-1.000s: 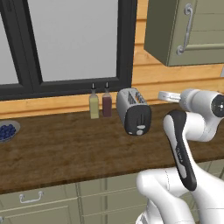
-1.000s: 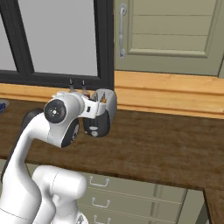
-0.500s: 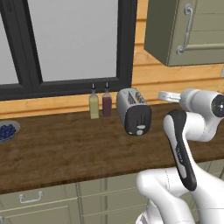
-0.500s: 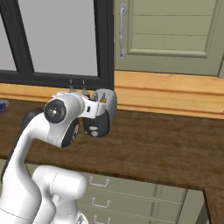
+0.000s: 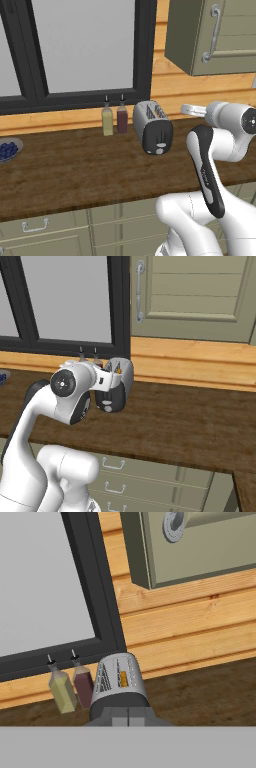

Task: Start the toaster. Once the lever pops up, take the bread to the plate on the dining counter.

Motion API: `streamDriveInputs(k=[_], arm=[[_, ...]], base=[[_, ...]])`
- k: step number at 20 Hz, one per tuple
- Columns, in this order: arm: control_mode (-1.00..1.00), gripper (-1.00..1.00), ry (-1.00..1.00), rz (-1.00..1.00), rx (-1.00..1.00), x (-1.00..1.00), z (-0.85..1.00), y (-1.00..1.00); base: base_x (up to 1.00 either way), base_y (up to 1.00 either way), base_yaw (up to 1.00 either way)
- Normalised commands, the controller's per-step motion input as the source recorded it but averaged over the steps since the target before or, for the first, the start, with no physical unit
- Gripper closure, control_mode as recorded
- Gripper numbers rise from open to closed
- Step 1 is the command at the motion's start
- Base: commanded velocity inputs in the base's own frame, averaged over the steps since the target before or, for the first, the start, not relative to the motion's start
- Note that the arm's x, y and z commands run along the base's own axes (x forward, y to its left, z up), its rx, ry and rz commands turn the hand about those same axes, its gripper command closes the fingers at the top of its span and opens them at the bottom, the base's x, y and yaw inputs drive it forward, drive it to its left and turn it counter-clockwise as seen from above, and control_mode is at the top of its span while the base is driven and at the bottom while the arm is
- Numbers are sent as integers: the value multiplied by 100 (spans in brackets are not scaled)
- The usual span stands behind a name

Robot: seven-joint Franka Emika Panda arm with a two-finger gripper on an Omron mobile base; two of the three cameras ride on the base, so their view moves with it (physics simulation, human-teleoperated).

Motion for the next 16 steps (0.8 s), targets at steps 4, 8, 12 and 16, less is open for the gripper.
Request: streamDriveInputs(k=[4,8,12,16], arm=[[-100,100,0,0,0,0,0,0],[-100,100,0,0,0,0,0,0],[-100,100,0,0,0,0,0,0],[-100,100,0,0,0,0,0,0]], base=[[0,0,0],[0,0,0],[0,0,0],[0,0,0]])
